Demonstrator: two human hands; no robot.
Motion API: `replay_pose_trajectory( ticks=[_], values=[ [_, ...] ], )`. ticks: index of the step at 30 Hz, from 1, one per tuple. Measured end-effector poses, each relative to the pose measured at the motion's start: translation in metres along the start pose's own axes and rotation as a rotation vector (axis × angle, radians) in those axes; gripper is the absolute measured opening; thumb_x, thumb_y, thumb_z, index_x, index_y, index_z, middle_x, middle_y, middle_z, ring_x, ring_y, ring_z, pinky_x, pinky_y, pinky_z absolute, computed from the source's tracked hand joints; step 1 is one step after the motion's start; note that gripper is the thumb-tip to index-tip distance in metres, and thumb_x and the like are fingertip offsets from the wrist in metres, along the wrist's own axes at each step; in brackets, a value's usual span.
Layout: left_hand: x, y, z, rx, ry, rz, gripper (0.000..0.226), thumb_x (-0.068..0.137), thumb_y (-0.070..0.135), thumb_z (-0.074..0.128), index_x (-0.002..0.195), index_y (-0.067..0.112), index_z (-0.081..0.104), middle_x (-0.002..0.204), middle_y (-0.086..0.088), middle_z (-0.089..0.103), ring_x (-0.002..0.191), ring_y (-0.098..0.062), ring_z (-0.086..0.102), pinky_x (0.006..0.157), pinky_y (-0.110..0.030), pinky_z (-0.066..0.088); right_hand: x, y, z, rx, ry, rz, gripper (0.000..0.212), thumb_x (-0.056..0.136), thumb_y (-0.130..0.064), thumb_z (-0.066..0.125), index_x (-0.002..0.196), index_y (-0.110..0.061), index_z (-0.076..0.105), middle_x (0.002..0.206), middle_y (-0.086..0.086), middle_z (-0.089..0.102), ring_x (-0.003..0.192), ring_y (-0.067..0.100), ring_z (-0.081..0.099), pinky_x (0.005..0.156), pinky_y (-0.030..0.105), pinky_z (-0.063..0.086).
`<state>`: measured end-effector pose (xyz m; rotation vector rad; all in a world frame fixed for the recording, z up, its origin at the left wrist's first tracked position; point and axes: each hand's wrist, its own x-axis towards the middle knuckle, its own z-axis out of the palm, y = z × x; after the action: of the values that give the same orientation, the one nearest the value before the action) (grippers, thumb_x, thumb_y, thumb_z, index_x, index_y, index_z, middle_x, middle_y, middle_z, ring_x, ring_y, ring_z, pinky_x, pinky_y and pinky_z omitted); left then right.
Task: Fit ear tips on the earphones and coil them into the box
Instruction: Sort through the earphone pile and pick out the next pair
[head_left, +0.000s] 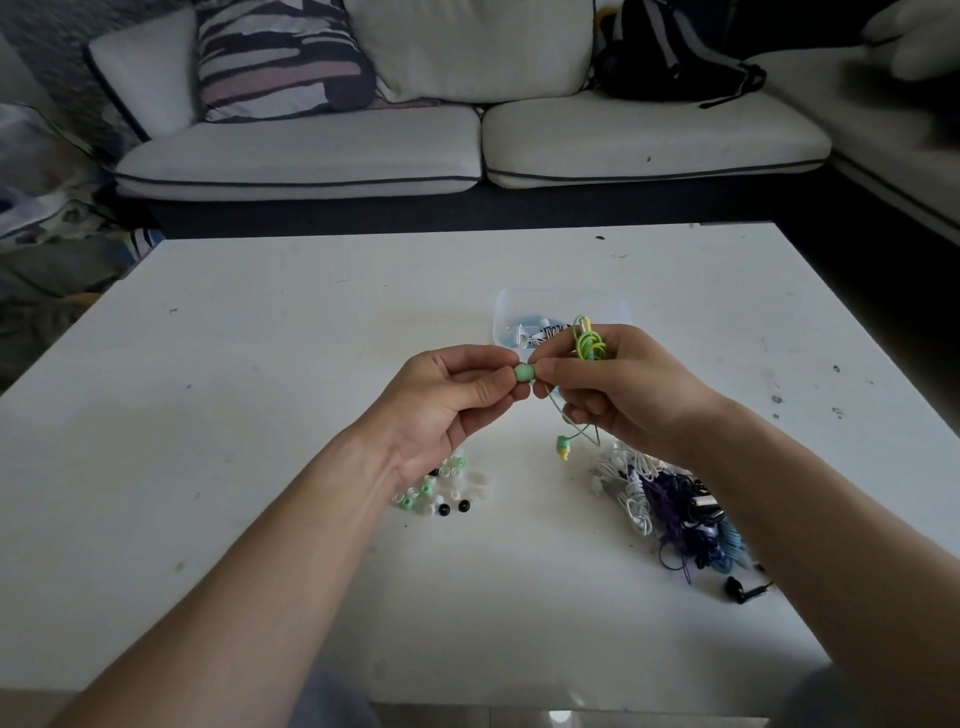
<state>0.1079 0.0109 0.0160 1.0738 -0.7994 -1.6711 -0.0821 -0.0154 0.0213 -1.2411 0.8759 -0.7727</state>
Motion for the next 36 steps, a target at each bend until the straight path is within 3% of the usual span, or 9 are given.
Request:
replay_pose_trajectory(
  ticks=[23, 29, 36],
  values=[
    [0.0014, -0.0027, 0.0003, 0.019, -0.014, -0.005, 0.019, 0.068, 0.0, 0.068, 0.085, 0.006, 0.072, 0.081, -0.012, 0.074, 0.074, -0.017, 0.073, 0.065, -0.019, 0.058, 0.002, 0.0041, -0.0067, 0.013, -0.052, 0.016, 0.003, 0.087, -0.006, 0.066, 0.088, -0.003, 0.067, 0.074, 0.01, 0.063, 0.052, 0.013, 0.031, 0.055, 0.026, 0.035],
    [0.0019, -0.0029, -0.0011, 0.008, -0.007, -0.018, 0.017, 0.065, 0.0, 0.07, 0.08, 0.008, 0.073, 0.078, -0.012, 0.074, 0.071, -0.016, 0.073, 0.063, -0.019, 0.057, 0.0014, 0.0039, -0.0045, -0.044, -0.048, -0.064, 0.008, 0.091, -0.001, 0.064, 0.085, -0.004, 0.07, 0.075, 0.013, 0.065, 0.05, 0.011, 0.039, 0.055, 0.024, 0.041],
    [0.0026, -0.0028, -0.0012, -0.029, -0.021, -0.008, 0.018, 0.074, -0.001, 0.066, 0.09, 0.005, 0.071, 0.086, -0.012, 0.075, 0.078, -0.018, 0.074, 0.068, -0.019, 0.058, 0.0035, 0.0054, -0.0044, 0.014, -0.019, -0.018, 0.009, 0.091, -0.004, 0.065, 0.084, -0.008, 0.07, 0.073, 0.01, 0.063, 0.049, 0.01, 0.034, 0.056, 0.023, 0.045]
  ],
)
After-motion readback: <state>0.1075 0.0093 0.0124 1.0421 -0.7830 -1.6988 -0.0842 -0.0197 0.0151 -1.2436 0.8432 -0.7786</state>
